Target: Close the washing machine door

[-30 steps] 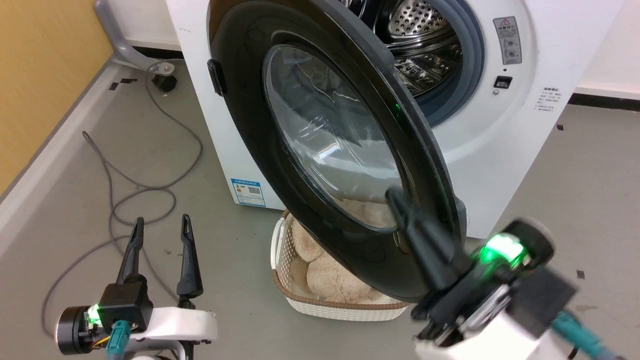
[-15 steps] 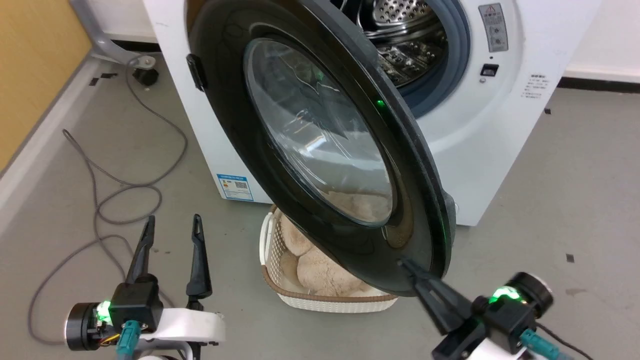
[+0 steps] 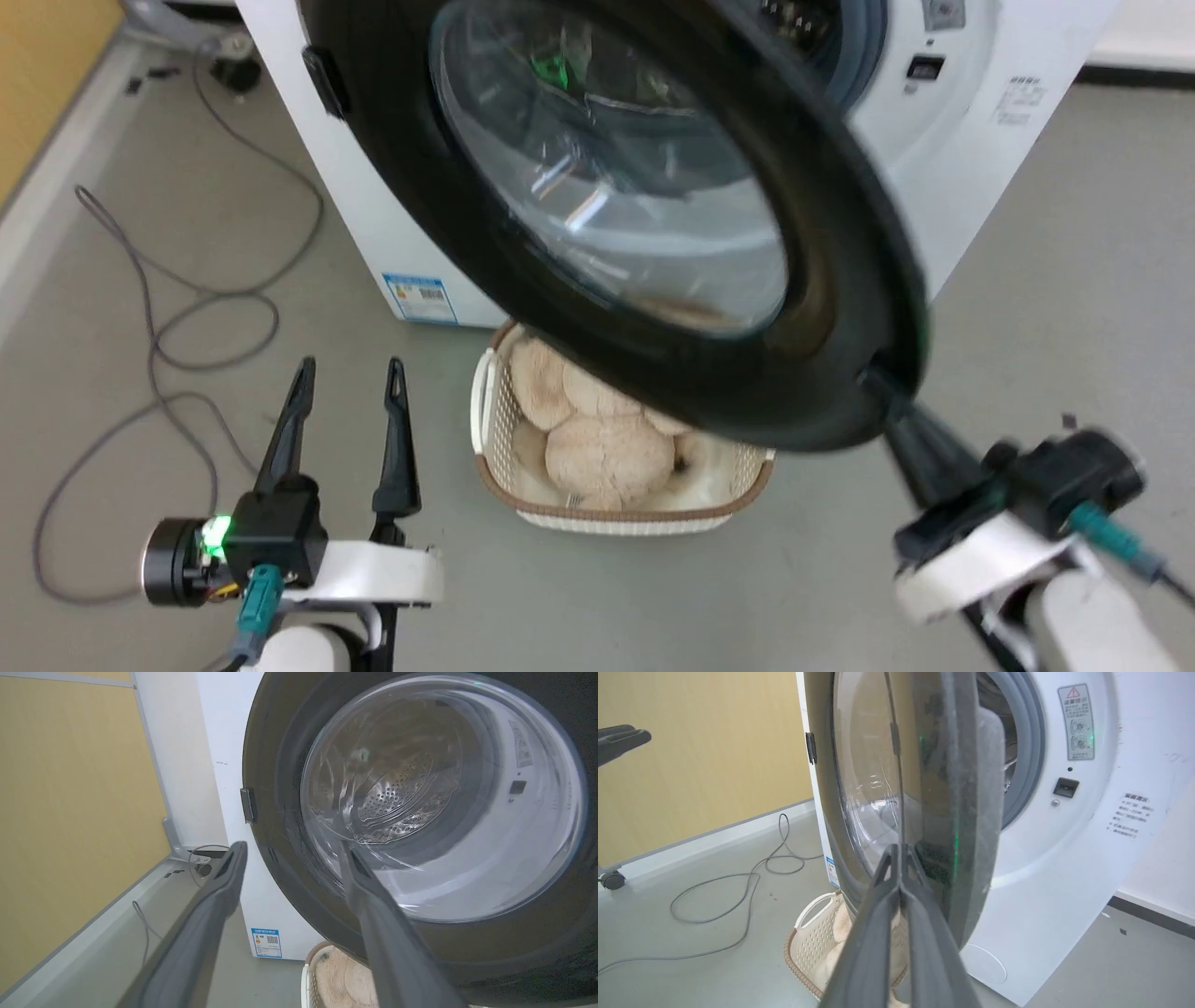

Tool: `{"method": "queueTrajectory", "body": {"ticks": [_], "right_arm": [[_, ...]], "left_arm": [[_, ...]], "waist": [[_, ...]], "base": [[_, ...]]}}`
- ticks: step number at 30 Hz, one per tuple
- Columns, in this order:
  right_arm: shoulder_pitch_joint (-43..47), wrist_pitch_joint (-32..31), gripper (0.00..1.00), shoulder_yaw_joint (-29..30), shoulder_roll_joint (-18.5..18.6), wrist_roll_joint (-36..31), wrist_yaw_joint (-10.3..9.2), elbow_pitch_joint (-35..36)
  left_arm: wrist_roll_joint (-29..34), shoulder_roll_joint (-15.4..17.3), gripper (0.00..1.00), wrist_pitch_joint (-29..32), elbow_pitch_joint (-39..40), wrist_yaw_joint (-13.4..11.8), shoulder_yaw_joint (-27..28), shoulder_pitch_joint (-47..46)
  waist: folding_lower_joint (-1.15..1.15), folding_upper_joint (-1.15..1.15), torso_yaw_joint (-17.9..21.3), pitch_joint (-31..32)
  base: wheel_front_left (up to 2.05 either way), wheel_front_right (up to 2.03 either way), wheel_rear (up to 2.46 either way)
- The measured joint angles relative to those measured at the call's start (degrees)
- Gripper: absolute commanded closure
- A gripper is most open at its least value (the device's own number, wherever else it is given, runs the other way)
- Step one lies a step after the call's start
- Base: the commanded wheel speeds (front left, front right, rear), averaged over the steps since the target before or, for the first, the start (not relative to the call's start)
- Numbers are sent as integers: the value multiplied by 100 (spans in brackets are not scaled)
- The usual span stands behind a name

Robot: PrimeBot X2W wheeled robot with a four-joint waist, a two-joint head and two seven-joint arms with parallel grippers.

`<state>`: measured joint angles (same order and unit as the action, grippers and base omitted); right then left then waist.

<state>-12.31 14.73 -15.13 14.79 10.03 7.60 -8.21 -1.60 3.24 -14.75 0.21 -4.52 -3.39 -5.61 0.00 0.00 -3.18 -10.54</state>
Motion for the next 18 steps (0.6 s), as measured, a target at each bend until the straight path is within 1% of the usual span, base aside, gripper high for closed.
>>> {"method": "queueTrajectory", "body": {"ticks": [5, 10, 18], "right_arm": [[-561, 1, 100, 438, 20, -2, 0, -396], [-1244, 1, 100, 740, 207, -96, -1, -804], [-2404, 0, 100, 912, 464, -190, -1, -1464]], "left_arm": [[-2, -16, 0, -1, 52, -11, -101, -237], [-20, -22, 0, -1, 74, -43, -193, -453], [-90, -26, 0, -1, 118, -92, -327, -806]], "waist": [[0, 0, -17, -351], [-1, 0, -60, -724], [-1, 0, -147, -1281]], "base": [[0, 0, 0], [0, 0, 0], [0, 0, 0]]}}
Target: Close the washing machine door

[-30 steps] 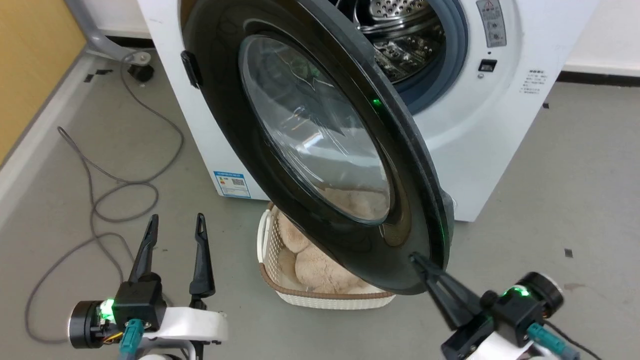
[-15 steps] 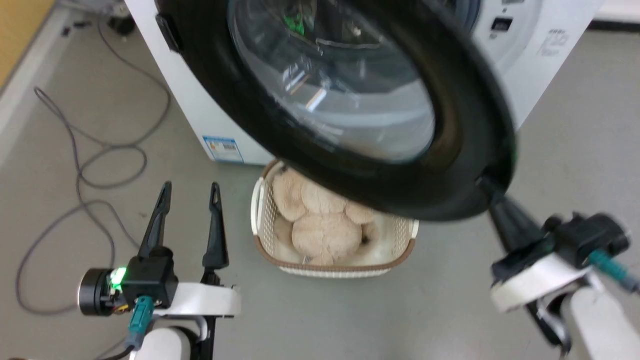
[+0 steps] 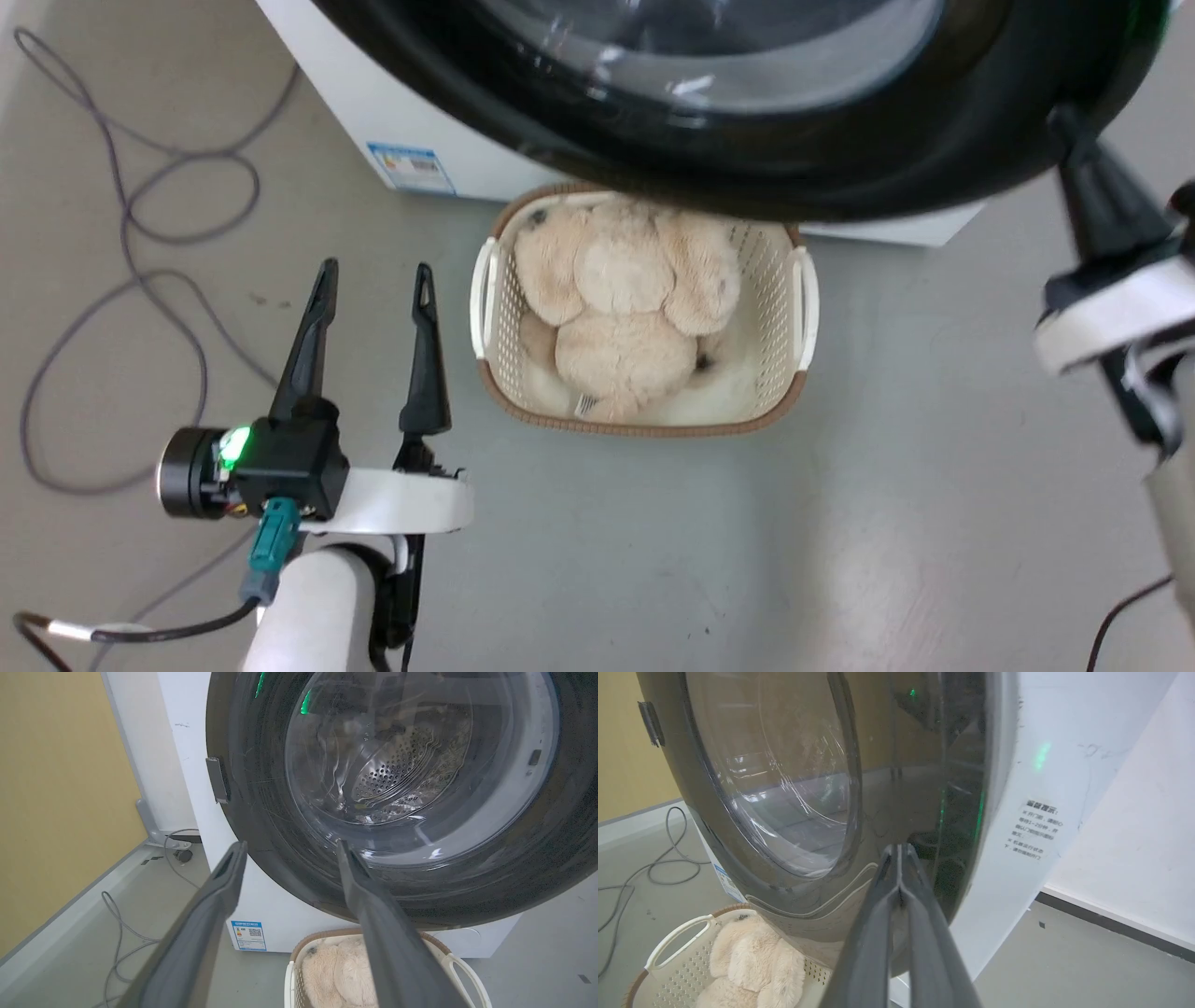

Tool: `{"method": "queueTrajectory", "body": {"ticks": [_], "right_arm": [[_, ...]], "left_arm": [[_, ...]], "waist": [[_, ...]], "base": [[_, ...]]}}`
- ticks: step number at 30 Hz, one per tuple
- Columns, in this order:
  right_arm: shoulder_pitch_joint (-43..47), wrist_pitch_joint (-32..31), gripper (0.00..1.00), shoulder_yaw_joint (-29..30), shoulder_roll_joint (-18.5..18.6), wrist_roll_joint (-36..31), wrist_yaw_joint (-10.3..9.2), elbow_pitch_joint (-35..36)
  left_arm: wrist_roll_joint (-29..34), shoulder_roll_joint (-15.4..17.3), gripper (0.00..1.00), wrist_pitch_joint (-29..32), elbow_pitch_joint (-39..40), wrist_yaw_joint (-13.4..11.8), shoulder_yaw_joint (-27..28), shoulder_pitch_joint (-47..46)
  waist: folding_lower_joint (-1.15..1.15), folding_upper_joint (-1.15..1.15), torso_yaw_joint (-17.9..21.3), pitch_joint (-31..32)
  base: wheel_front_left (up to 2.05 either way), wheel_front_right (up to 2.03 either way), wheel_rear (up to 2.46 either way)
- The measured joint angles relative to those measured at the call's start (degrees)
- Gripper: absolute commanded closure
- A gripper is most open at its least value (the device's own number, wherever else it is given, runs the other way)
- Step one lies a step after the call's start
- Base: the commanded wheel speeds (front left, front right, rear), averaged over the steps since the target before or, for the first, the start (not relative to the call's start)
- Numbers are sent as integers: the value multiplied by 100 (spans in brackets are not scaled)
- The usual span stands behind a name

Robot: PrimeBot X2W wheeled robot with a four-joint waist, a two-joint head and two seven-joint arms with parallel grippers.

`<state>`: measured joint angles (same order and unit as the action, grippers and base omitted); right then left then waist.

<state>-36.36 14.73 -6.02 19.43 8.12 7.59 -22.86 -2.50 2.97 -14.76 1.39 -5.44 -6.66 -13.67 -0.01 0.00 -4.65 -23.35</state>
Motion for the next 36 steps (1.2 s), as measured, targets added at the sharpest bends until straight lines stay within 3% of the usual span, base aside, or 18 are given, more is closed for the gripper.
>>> {"method": "queueTrajectory", "body": {"ticks": [15, 24, 29, 36], "right_arm": [[-1384, 1, 100, 89, 155, -274, -1, -1203], [-1518, 1, 100, 380, 22, -326, 1, -1462], [-1266, 1, 100, 714, -141, -288, -4, -1103], [-458, 1, 100, 1117, -466, -286, -4, 271]], "left_arm": [[-88, -7, 0, 0, 13, -103, -157, -258], [-115, -9, 0, 0, 23, -145, -125, -270], [-112, -10, 0, 0, -11, -145, -33, -253], [-30, -10, 0, 0, -112, -134, 147, 16]], "waist": [[1, 0, -151, -365], [0, 0, -165, -335], [1, 0, -114, -152], [1, 0, 4, 327]], "base": [[0, 0, 0], [0, 0, 0], [0, 0, 0], [0, 0, 0]]}}
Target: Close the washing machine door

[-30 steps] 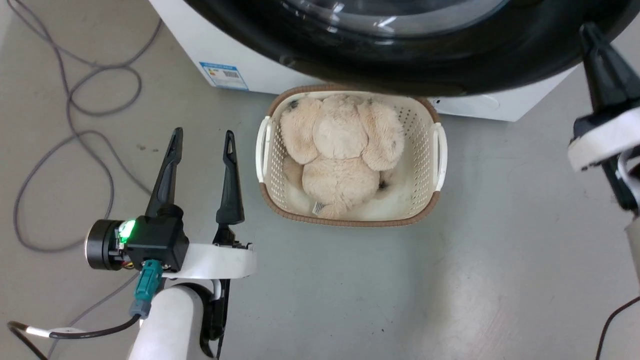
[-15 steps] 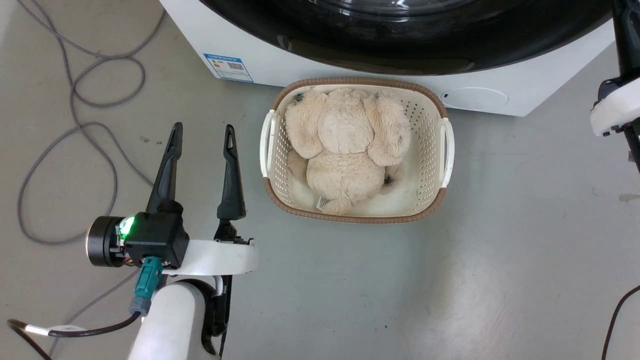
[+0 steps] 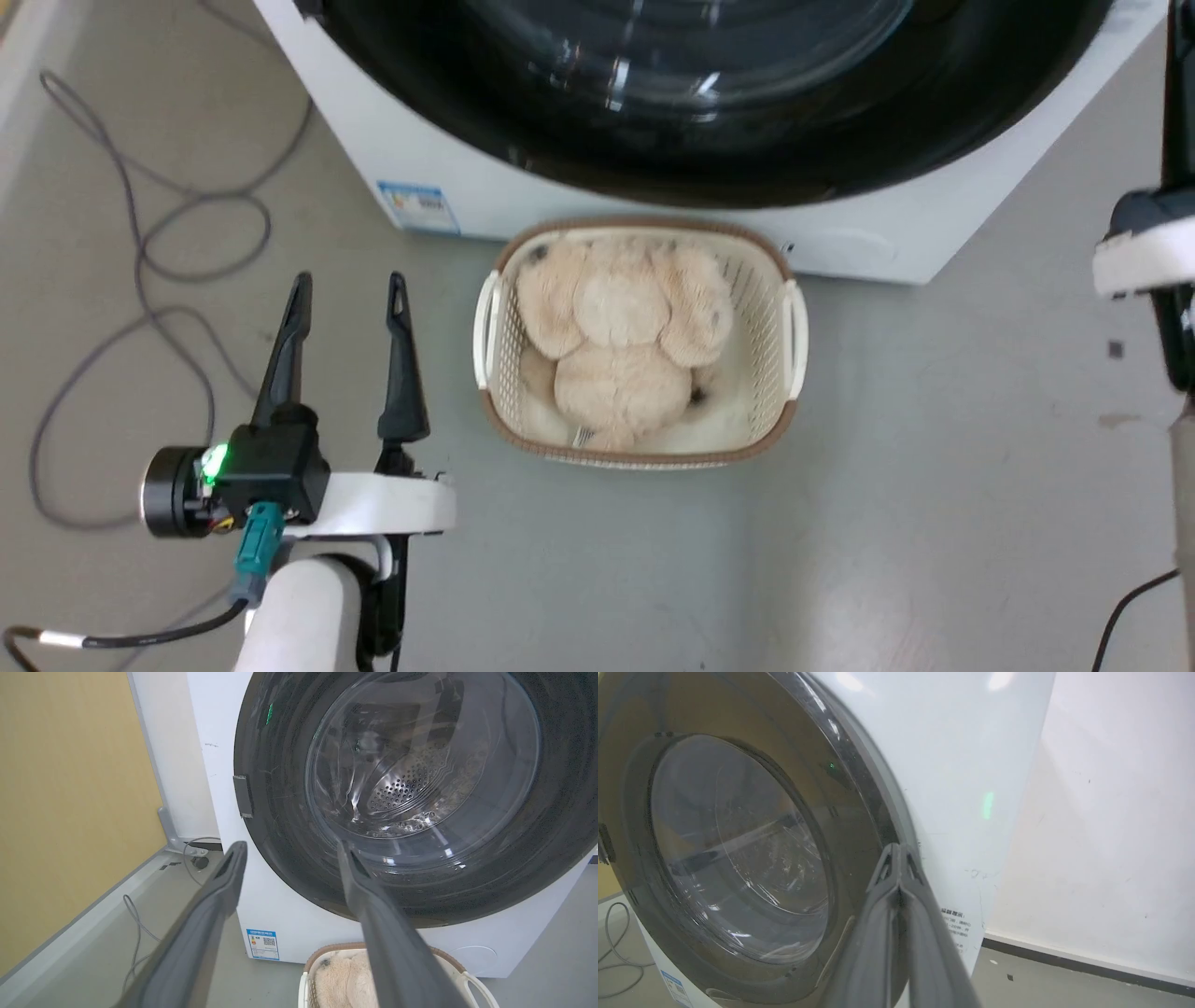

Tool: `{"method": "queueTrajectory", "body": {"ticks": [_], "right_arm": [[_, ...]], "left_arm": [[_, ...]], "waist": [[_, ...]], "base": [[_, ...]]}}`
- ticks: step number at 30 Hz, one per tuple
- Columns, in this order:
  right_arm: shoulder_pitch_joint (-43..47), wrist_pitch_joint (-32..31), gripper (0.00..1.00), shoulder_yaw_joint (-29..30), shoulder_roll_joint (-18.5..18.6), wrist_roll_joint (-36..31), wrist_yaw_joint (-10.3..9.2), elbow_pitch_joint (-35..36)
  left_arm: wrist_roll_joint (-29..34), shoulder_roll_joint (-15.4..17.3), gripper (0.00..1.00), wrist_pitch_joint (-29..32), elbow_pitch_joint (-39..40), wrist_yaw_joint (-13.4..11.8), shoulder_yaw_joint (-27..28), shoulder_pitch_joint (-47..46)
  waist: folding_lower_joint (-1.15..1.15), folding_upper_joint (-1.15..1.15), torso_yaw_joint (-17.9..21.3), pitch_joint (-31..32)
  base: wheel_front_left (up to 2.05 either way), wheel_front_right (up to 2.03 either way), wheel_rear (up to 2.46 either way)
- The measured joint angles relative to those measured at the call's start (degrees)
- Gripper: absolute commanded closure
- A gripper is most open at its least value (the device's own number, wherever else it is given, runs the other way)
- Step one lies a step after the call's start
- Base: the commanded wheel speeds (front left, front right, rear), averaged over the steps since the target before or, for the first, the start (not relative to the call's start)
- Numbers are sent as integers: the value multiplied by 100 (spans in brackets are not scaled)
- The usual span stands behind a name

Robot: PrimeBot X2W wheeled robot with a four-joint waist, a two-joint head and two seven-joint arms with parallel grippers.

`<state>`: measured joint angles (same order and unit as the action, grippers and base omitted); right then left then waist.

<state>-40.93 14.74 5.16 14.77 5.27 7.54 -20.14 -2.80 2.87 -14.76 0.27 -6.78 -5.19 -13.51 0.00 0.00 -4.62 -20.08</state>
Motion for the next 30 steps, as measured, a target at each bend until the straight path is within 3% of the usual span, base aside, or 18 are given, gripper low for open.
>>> {"method": "queueTrajectory", "body": {"ticks": [9, 13, 14, 15, 30], "right_arm": [[1117, 0, 99, 20, -651, 13, 0, 1256], [1655, 0, 64, -120, -858, 71, 0, 1418], [1781, 0, 42, -157, -894, 87, 0, 1445], [1906, 0, 0, -167, -939, 100, 0, 1472], [3454, 0, 0, -115, -1156, 267, -1, 1489]], "left_arm": [[74, 23, 0, 0, -129, 40, 196, 421], [115, 24, 0, 1, -200, 40, 231, 617], [119, 24, 0, 0, -220, 40, 232, 654], [120, 24, 0, 1, -245, 40, 232, 683], [189, 112, 0, 0, -445, 125, 188, 1138]], "waist": [[0, 0, 201, 713], [0, 0, 288, 1003], [0, 0, 304, 1070], [0, 0, 317, 1134], [1, 0, 316, 1896]], "base": [[0, 0, 0], [0, 0, 0], [0, 0, 0], [0, 0, 0], [0, 0, 0]]}}
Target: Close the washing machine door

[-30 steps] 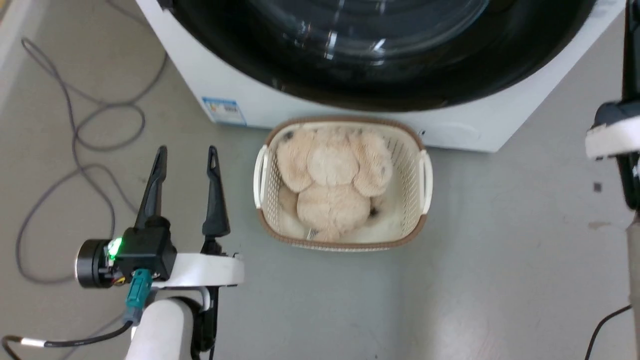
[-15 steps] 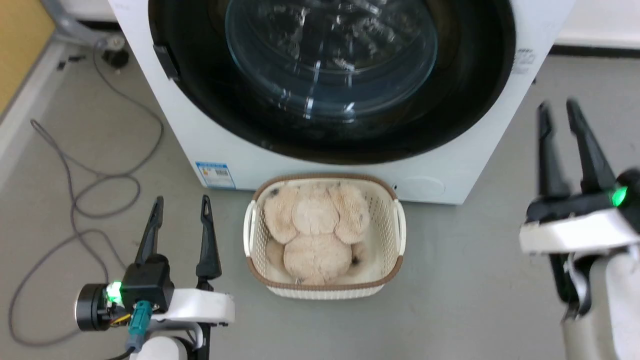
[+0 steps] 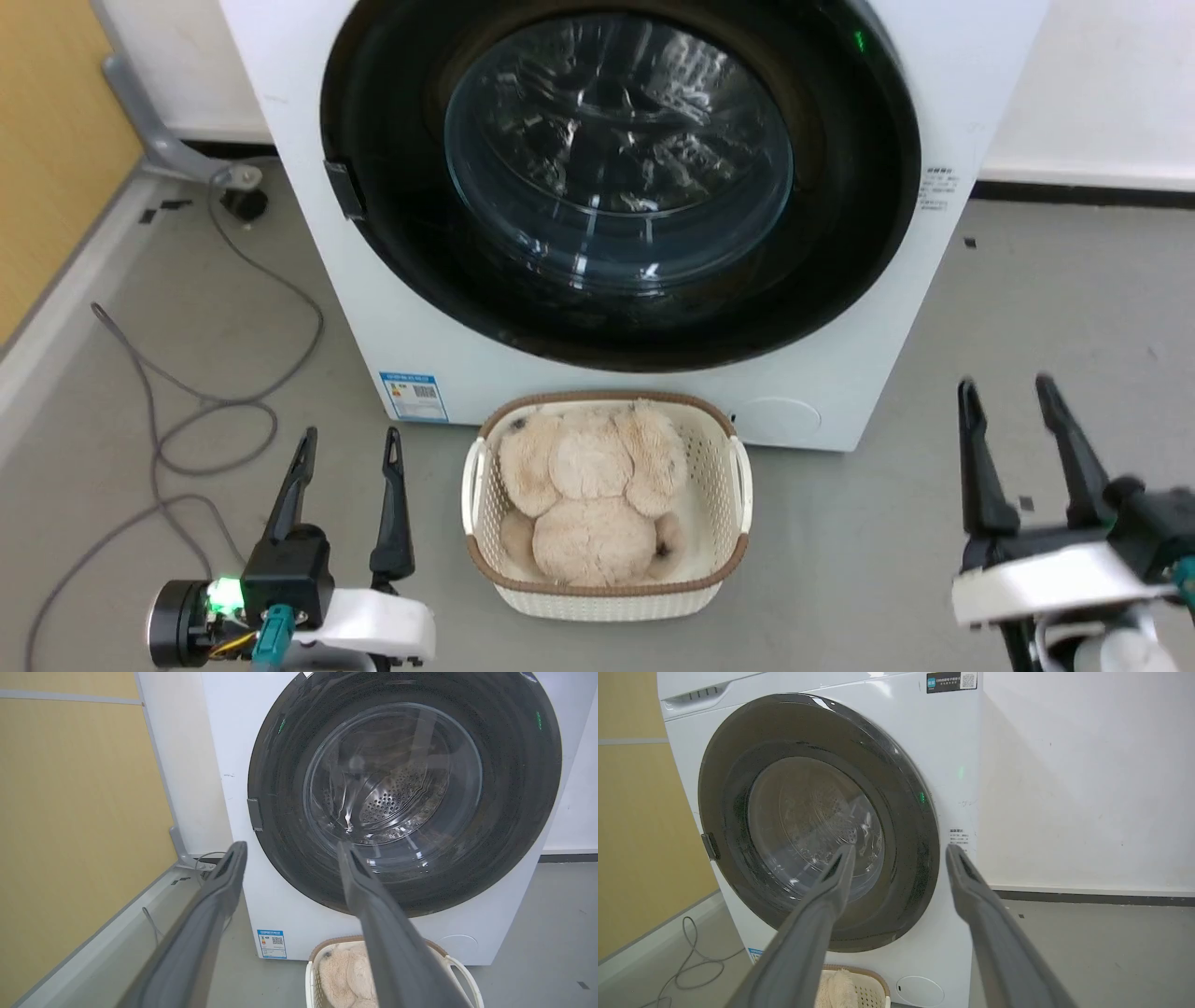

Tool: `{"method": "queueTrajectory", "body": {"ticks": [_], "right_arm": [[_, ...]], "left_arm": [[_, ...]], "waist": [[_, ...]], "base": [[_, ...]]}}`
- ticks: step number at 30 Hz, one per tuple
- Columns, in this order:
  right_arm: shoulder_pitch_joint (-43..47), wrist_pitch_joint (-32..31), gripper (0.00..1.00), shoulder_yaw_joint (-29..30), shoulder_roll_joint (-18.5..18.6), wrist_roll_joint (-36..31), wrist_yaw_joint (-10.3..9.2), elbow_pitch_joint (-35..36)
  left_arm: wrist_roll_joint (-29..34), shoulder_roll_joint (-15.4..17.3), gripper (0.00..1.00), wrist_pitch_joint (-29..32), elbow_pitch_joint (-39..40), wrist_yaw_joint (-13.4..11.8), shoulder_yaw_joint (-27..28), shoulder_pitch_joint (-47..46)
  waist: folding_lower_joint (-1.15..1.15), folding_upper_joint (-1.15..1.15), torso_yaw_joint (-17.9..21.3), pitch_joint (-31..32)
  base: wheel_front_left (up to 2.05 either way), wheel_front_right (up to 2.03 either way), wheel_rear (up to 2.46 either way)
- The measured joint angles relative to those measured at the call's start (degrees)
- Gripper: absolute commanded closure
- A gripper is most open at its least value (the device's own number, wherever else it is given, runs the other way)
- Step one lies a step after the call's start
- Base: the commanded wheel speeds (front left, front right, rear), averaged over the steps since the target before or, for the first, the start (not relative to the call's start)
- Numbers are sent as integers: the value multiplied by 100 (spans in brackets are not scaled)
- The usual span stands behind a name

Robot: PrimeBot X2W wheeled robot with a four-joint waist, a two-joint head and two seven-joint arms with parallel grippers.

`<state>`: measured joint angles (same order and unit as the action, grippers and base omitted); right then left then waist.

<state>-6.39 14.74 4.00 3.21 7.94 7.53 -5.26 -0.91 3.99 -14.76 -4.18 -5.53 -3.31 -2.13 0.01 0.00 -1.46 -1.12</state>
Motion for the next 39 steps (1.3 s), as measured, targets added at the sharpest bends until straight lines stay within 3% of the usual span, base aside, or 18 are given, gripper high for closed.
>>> {"method": "queueTrajectory", "body": {"ticks": [11, 12, 39], "right_arm": [[572, 0, 0, -121, -4, 166, 0, 85], [585, -2, 100, -118, -3, 162, 1, 81], [584, -264, 100, -158, -3, 15, 1, 123]], "left_arm": [[23, 40, 0, 0, -34, 25, -64, 110], [23, 37, 100, 5, -42, 23, -71, 112], [23, 26, 100, 266, 14, 101, -5, 111]], "waist": [[0, 0, -8, 104], [0, 0, -10, 105], [0, 0, 20, 107]], "base": [[0, 0, 0], [0, 0, 0], [0, 0, 0]]}}
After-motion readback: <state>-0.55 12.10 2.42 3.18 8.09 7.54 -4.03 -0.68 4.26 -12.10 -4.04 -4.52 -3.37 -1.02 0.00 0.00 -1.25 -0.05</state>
